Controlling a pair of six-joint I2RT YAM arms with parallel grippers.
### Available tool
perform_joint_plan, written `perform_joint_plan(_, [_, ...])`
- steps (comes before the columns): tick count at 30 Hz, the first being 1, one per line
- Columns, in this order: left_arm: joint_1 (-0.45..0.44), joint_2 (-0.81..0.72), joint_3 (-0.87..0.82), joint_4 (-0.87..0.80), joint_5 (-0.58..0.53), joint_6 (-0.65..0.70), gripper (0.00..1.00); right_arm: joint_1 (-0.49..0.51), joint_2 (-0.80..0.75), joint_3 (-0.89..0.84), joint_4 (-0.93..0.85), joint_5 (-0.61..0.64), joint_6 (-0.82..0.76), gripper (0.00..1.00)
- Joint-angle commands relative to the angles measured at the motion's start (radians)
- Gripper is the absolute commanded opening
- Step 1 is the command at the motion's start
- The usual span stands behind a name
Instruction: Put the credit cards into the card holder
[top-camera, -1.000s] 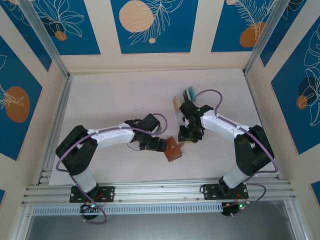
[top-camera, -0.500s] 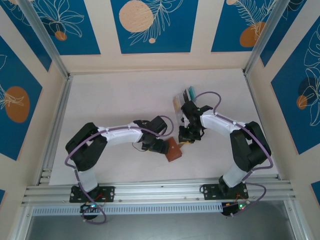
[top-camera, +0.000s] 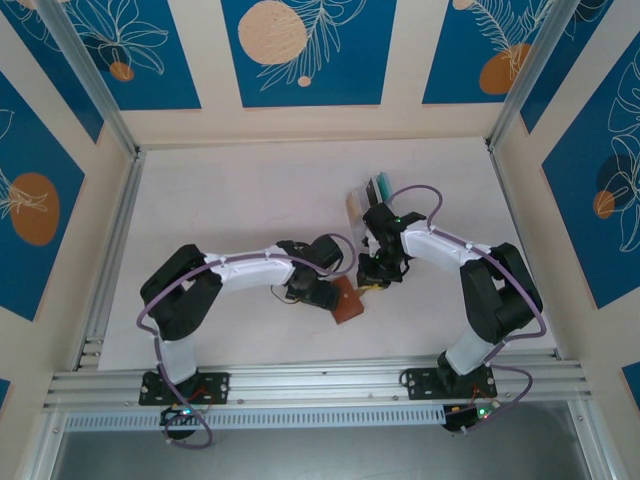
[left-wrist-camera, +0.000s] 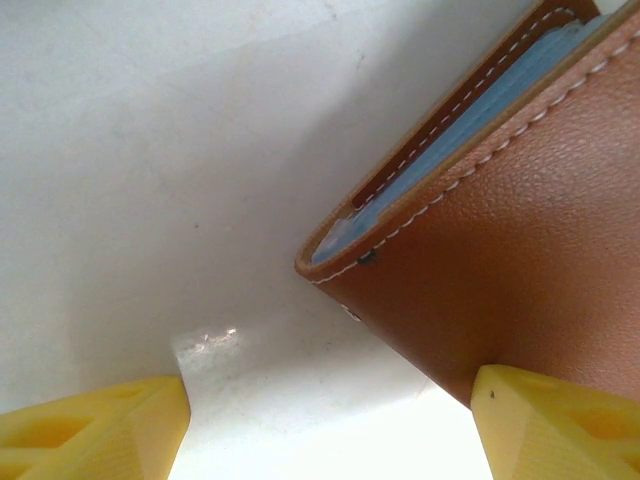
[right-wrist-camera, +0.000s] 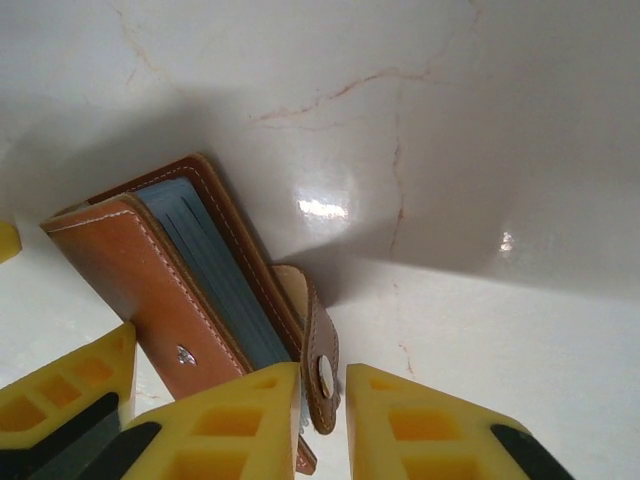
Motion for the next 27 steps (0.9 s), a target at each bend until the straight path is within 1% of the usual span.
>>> perform_joint_plan(1, [-0.017, 0.108, -0.041, 0.028, -0.047, 0.03, 0.76, -0.01, -0.031, -0.011, -0.022, -0.036, -0.009, 0.17])
perform_joint_plan(4, [-0.017, 0.112, -0.043, 0.036, -0.038, 0.026, 0.76, -0.016, -0.031, -0.012, -0.022, -0.04, -0.011, 0.15])
perform_joint_plan(7, [-0.017, 0.118, -0.044, 0.037, -0.035, 0.025, 0.75, -0.02, -0.041, -0.012, -0.016, -0.062, -0.013, 0.17])
perform_joint_plan(14, [-0.017, 0.124, -0.043, 0.039, -0.03, 0.023, 0.74, -0.026, -0.052, -0.019, -0.009, -0.096, -0.019, 0.17])
perform_joint_plan(22, [-0.017, 0.116, -0.046, 0.043, -0.024, 0.019, 0.74, -0.029, -0.035, -0.019, -0.015, -0.072, -0.023, 0.12])
perform_joint_plan(27, [-0.017, 0.115, -0.047, 0.046, -0.026, 0.018, 0.74, -0.029, -0.035, -0.022, -0.007, -0.079, -0.025, 0.09])
